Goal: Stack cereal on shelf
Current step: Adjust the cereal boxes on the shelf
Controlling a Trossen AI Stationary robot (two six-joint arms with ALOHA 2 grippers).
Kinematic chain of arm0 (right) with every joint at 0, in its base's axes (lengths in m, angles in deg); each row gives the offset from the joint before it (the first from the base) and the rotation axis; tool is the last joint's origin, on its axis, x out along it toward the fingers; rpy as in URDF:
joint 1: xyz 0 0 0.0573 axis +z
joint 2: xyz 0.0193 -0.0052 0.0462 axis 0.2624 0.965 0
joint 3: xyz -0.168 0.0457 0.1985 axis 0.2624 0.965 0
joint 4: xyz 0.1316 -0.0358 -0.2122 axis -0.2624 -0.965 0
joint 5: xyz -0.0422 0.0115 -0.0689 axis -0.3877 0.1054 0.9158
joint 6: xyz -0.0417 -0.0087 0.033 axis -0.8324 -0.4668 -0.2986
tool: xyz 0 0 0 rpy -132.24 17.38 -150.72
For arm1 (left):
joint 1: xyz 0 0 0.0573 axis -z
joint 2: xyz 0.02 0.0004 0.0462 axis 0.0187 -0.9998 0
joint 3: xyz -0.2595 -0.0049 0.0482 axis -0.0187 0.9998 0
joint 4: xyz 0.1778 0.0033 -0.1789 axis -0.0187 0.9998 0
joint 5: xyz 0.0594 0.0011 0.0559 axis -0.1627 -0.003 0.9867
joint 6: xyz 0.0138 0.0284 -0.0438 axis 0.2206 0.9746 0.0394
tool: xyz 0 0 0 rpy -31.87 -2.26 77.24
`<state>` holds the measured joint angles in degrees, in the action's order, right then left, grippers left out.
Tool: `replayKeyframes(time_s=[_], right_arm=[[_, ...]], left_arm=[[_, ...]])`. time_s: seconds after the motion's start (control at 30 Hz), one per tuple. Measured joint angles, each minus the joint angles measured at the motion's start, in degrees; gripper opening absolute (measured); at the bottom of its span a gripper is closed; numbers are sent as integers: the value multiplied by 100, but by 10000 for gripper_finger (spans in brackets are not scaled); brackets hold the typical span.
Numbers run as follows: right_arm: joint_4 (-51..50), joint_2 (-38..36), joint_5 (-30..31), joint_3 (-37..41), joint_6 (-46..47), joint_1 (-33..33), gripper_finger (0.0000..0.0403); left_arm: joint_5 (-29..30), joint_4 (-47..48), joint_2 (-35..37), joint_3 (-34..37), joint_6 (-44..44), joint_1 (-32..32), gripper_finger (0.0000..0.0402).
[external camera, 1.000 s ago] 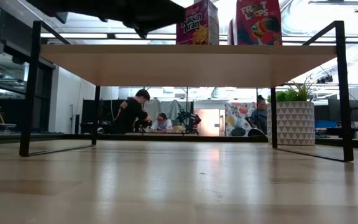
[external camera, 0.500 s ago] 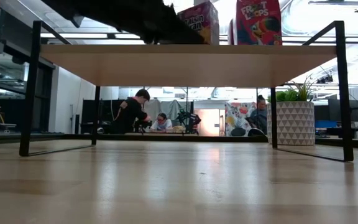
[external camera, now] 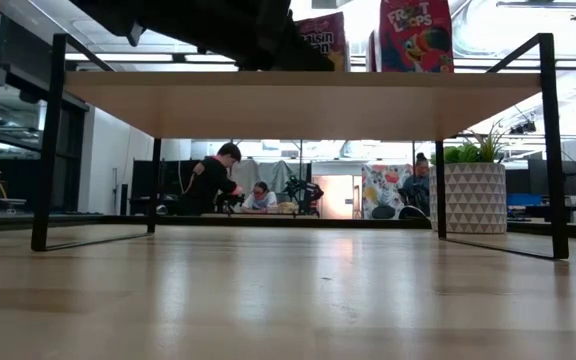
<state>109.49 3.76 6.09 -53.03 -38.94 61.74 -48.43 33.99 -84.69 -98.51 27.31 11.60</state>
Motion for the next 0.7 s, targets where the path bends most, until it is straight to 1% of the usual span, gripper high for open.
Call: replayKeyframes(time_s=[0.27, 0.43, 0.63, 0.7], right_arm=[[-2, 0, 0, 0, 18, 0, 0], [0, 0, -1, 0, 20, 0, 0], [-47, 0, 0, 0, 24, 0, 0], [-117, 0, -2, 0, 128, 0, 0]], left_arm=[[-39, -55, 2, 0, -262, -121, 0], [-206, -178, 2, -1, -299, -198, 0], [-929, -210, 108, 4, -292, -63, 0], [-1000, -125, 221, 4, -223, 53, 0]])
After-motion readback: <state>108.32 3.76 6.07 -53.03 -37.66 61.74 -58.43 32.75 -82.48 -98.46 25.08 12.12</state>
